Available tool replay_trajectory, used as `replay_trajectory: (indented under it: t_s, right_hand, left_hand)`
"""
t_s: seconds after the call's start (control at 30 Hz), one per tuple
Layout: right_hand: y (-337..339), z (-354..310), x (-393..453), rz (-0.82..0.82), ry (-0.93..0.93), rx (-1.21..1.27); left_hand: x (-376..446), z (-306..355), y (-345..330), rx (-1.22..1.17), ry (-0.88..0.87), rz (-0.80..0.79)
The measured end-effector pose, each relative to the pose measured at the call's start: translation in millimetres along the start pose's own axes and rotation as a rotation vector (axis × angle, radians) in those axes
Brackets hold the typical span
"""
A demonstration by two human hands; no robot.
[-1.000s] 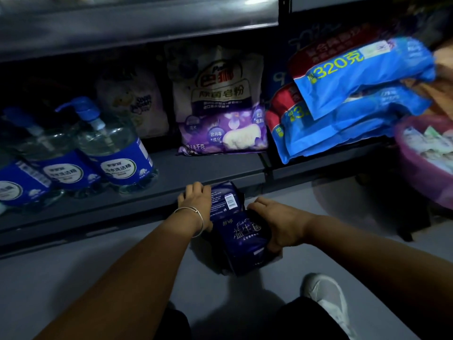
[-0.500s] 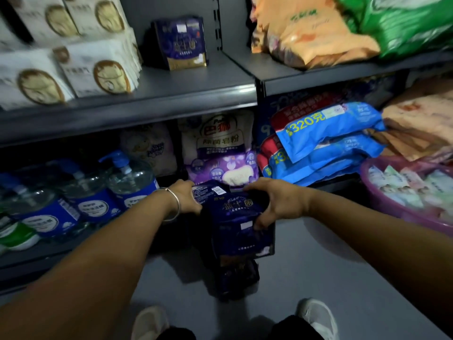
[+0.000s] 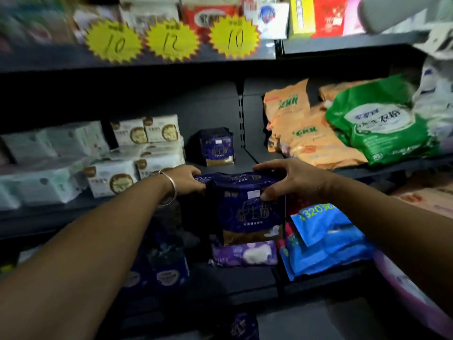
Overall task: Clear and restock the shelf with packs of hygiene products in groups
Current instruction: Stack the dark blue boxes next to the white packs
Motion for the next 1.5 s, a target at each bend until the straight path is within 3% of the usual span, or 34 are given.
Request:
replay_trajectory:
  t_s: [0.17,0.37,0.73,0.97,1.17,1.5]
  right_hand:
    - [28.3,-33.3,26.4,0.067,0.078,-0.048]
    - [53.3,-28.2,66.7,0.137,0.073,-0.091]
    - [50.2,-17.5,157.4,0.195,0.111,-0.094]
    - [36.4,5.7,215.1,0.166,0.074,-0.163]
    - [31.1,13.0,244.4,0.172,0.109,-0.531]
    - [19.7,19.1,273.6,0.233,0.103,-0.666]
  left_hand:
    - [14.2,16.0,51.5,-0.136,-0.001,0.174]
    - [50.0,13.3,75.1,-0.147,0.102,0.392]
    - [111.8,3.1,107.1,-0.359,0.109,0.638]
    - [153.0,-21.0,126.5,-0.362,0.099,0.680]
    - [180.1,-37.3,122.9,-0.364,0.081,0.655]
    - [199.1,-54.0,115.8,-0.418,-0.003,0.592]
Point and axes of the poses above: each hand's wrist, its own x-axis towards the middle knuckle, its own y-axis out of the back of the hand, z = x × y, the point moved 4 cm from there along x, towards the middle knuckle, and after that the axes turned 8 degrees about x, right-handed, at the moved point
